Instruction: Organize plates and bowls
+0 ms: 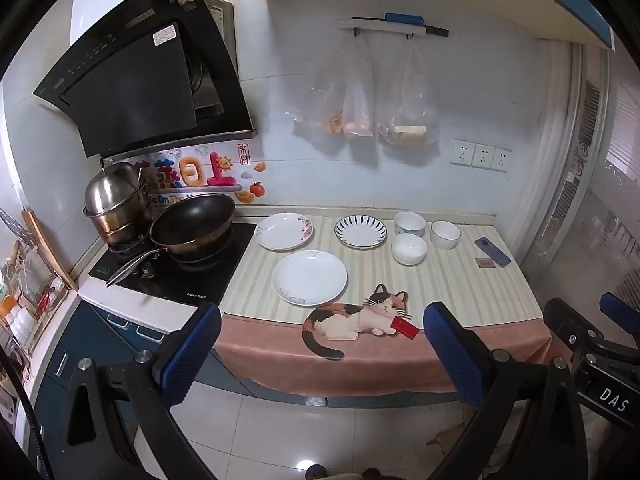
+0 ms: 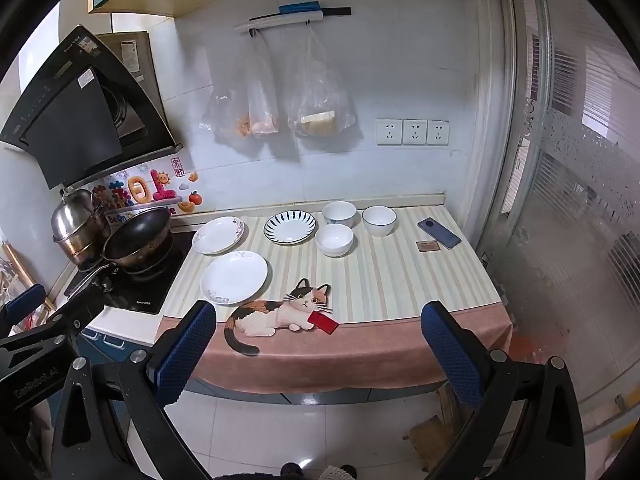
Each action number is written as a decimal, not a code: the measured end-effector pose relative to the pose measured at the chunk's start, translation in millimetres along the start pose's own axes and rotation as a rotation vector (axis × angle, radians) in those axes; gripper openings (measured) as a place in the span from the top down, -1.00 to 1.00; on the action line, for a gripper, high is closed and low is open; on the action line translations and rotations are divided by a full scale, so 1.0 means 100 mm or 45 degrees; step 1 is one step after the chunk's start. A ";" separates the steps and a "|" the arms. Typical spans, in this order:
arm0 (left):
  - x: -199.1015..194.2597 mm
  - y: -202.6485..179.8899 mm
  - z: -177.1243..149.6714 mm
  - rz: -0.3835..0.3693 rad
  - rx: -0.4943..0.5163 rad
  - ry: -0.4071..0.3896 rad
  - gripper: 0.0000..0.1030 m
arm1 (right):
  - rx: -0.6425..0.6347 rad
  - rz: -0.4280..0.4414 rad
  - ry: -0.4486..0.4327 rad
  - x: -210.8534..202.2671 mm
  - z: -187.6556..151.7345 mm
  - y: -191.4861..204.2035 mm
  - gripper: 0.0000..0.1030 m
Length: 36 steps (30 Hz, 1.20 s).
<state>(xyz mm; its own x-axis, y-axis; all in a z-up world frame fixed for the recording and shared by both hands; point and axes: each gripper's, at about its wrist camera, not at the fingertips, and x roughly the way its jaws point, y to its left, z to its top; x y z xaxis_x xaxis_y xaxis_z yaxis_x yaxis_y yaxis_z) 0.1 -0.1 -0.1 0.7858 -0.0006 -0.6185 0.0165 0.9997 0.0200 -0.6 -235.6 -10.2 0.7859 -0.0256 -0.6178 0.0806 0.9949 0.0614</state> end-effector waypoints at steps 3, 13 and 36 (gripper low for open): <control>-0.01 0.00 0.00 -0.013 -0.011 -0.004 -1.00 | 0.003 0.005 0.001 -0.01 0.00 0.00 -1.00; 0.01 -0.05 -0.01 -0.011 -0.008 -0.003 -1.00 | 0.008 0.001 -0.010 0.01 0.00 0.00 -1.00; -0.02 -0.13 0.10 -0.011 0.001 -0.010 -1.00 | 0.007 -0.007 -0.023 -0.03 0.06 -0.05 -1.00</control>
<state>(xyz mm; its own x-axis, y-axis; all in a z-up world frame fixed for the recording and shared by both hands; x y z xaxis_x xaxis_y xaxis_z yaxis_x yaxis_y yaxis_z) 4.4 -13.1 9.0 0.7906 -0.0094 -0.6123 0.0235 0.9996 0.0151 0.6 -241.1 -3.9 0.7962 -0.0332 -0.6042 0.0884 0.9942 0.0619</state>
